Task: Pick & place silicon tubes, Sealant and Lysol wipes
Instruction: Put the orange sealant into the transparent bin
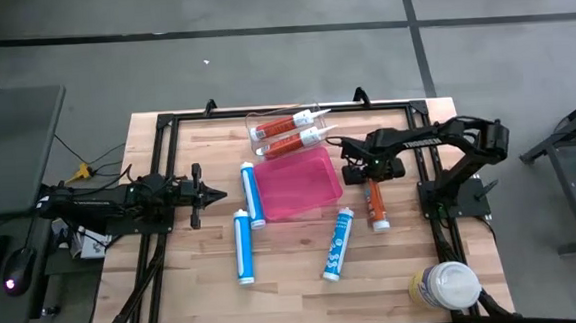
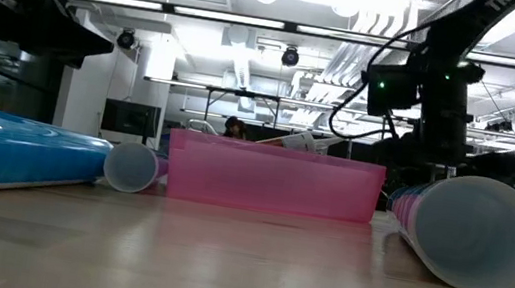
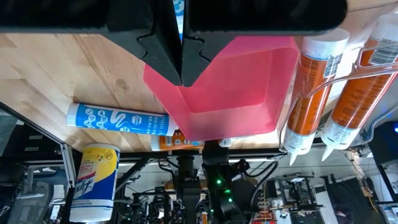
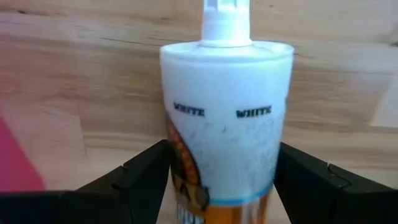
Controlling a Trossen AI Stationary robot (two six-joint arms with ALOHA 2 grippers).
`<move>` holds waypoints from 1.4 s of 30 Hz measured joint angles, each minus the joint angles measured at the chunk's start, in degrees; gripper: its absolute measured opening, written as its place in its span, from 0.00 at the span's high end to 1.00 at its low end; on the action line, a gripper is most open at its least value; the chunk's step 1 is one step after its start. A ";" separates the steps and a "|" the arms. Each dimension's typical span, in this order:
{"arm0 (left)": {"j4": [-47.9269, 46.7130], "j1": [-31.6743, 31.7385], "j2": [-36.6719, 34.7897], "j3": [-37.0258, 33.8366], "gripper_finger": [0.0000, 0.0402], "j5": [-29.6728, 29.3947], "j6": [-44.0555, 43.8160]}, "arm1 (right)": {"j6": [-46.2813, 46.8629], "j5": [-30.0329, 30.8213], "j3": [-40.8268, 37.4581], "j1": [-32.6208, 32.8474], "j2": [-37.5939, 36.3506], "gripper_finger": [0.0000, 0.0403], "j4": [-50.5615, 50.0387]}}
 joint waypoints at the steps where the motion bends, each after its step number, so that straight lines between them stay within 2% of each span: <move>1: 0.00 0.00 -0.01 0.00 1.00 -0.02 -0.01 | 0.01 -0.12 -0.64 0.00 0.00 0.36 0.94; 7: 0.00 -0.01 -0.01 0.00 1.00 0.00 0.00 | 0.30 -1.26 -3.84 0.00 -0.33 0.36 6.63; 13: 0.00 -0.02 -0.01 0.00 1.00 -0.02 -0.01 | -1.74 1.43 -3.95 0.00 -0.24 0.38 5.82; 18: 0.00 0.00 -0.01 0.00 1.00 -0.02 0.00 | -4.74 2.37 -4.03 0.00 -0.24 0.48 5.71; 27: 0.00 -0.02 -0.01 0.00 1.00 0.00 0.00 | -8.14 6.96 -4.05 -0.33 -0.73 0.48 7.16; 32: 0.00 0.00 0.00 0.00 1.00 0.00 -0.01 | -8.08 11.23 -4.40 -0.37 -4.05 0.49 6.88; 42: 0.00 -0.02 0.01 0.00 1.00 -0.02 -0.02 | -4.51 17.72 -4.30 -0.37 -16.66 0.49 8.81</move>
